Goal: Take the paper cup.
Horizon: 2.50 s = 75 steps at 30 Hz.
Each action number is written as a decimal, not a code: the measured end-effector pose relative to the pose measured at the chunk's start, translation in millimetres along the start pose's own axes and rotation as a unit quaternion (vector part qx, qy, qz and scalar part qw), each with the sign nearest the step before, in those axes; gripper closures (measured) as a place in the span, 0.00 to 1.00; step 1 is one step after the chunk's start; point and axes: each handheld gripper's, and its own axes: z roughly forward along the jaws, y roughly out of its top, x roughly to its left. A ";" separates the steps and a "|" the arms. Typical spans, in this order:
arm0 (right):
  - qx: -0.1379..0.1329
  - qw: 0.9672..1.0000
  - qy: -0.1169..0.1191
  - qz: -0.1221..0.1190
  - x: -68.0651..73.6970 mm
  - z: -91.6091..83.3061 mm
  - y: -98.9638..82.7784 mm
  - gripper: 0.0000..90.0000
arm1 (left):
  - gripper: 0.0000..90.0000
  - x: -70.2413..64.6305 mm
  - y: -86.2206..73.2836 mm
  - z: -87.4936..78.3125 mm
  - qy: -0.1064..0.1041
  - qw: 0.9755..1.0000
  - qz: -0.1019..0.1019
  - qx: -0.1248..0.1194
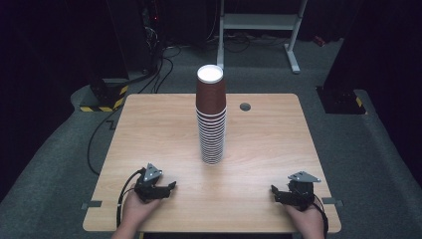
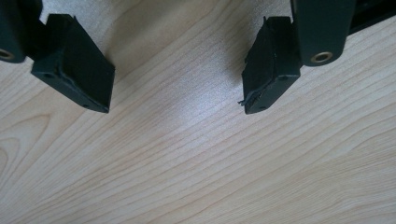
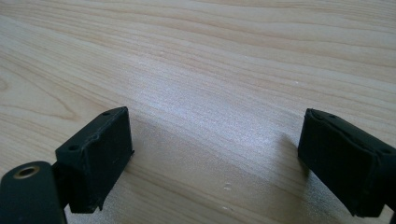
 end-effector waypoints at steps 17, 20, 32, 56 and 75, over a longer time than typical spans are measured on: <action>0.000 1.000 0.000 0.001 -0.3 0.1 0.2 0.11 | 0.25 -1.8 -1.2 -1.2 0.008 1.000 -0.004 0.003; 0.000 1.000 0.000 0.001 -0.3 -0.2 -0.1 0.11 | 0.16 -2.7 -0.6 0.5 0.019 1.000 -0.020 0.010; -0.001 1.000 0.001 0.001 0.0 -0.4 -0.2 0.12 | 0.10 -1.8 -0.2 0.2 0.003 1.000 -0.005 0.022; -0.004 1.000 0.001 -0.001 0.5 -0.9 -0.3 0.15 | 0.04 0.5 6.6 -15.7 -0.056 0.997 -0.003 -0.046; -0.004 1.000 0.008 -0.006 0.1 1.6 2.3 0.15 | 0.04 -9.3 35.3 -37.5 -0.077 0.987 -0.028 -0.138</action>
